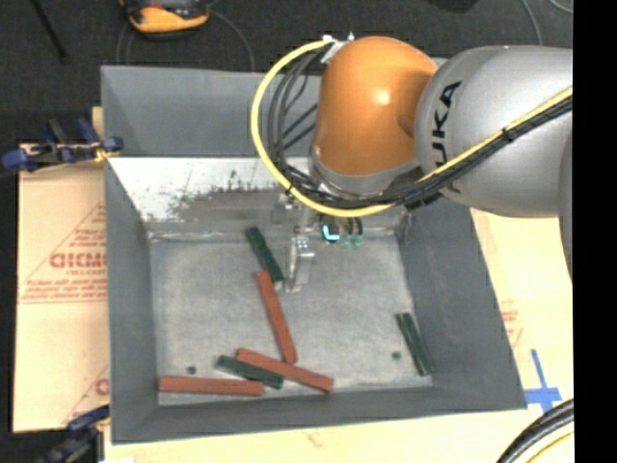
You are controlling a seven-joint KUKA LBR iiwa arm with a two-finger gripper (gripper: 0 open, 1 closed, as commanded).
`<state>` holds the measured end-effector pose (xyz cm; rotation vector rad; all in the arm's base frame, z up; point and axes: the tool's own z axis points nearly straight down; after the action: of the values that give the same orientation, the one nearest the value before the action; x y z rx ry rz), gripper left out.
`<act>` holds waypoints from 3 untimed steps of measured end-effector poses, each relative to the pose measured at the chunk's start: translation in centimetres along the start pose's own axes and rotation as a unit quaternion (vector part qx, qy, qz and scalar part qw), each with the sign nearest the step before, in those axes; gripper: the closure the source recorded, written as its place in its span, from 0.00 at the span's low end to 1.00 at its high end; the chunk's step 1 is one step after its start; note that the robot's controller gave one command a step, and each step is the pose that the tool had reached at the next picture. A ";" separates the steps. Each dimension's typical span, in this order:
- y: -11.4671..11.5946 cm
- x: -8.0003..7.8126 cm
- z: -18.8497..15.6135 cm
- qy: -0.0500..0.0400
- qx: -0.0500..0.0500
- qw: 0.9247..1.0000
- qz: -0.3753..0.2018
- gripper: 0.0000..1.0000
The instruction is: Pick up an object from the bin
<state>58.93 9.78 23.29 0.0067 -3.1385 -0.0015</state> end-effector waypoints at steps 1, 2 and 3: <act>0.0 -0.1 -0.4 -0.004 0.000 1.000 0.001 0.00; 0.9 1.6 4.5 -0.006 -0.001 1.000 0.017 0.00; 0.7 1.8 11.2 -0.005 0.000 0.998 -0.056 0.00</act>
Offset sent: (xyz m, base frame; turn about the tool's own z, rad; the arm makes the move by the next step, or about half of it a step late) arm -0.0379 0.0200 -0.1019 0.0668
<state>57.11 10.50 12.08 0.1826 -3.1441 -0.0007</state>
